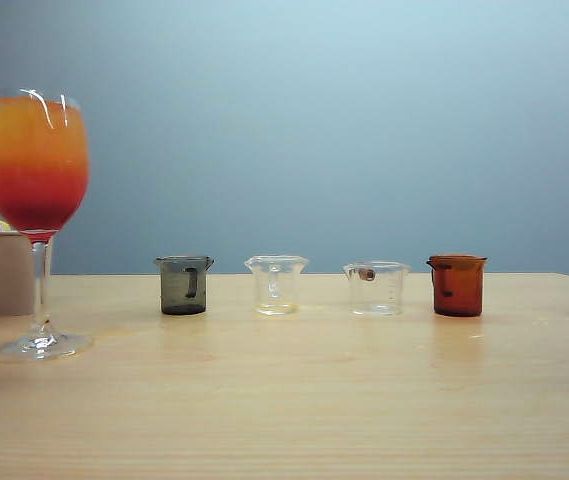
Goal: Pick up the fourth measuring cup from the left, pour the grenadine inside into the goblet, and finally put the measuring cup back in its original place.
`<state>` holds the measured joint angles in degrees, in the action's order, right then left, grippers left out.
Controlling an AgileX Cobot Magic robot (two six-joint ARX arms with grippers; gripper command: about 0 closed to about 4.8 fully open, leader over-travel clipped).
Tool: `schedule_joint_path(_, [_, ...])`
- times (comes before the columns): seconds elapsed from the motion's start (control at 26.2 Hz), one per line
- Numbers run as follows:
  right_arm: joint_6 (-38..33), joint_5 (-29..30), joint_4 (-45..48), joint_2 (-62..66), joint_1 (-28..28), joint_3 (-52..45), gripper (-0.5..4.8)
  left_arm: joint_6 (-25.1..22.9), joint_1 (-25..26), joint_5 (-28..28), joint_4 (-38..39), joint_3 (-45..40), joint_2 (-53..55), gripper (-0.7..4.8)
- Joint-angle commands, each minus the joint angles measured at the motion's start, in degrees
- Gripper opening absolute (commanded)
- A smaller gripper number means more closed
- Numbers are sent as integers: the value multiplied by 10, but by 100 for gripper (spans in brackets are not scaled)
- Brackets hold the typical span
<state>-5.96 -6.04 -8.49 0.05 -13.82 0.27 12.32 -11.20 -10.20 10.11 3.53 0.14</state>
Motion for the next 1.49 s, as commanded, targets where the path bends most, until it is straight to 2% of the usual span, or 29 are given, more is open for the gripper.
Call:
schedule_joint_path(0.04, [0,0,6,0,0,-2,9,-1,0,3,-58,-8,0,-5])
schedule_joint_path(0.23, [0,-1,6,0,0,-2,9,-31,0,56,-97,-29,0,-5])
schedule_joint_path(0.38, [0,0,6,0,5,-2,9,-39,0,108,-100,-30,0,-5])
schedule_joint_path(0.42, [0,0,6,0,10,-2,9,-28,0,116,-98,-30,0,-5])
schedule_joint_path(0.46, [0,2,6,0,25,-2,9,8,0,121,-74,-30,0,-3])
schedule_joint_path(0.57, [0,1,6,0,80,-2,9,27,0,115,-9,-30,0,-3])
schedule_joint_path(0.69, [0,-1,6,0,106,-2,9,27,0,115,5,-30,0,-3])
schedule_joint_path(0.92, [0,0,6,0,108,-2,9,27,5,113,5,-30,0,-3])
schedule_joint_path(1.03, [0,0,6,0,108,-2,9,27,42,100,5,-30,0,-3])
schedule_joint_path(1.34, [0,0,6,0,108,-2,9,27,134,106,5,-30,0,-3])
schedule_joint_path(1.49, [0,0,6,0,108,-2,9,27,139,106,5,-30,0,-3])
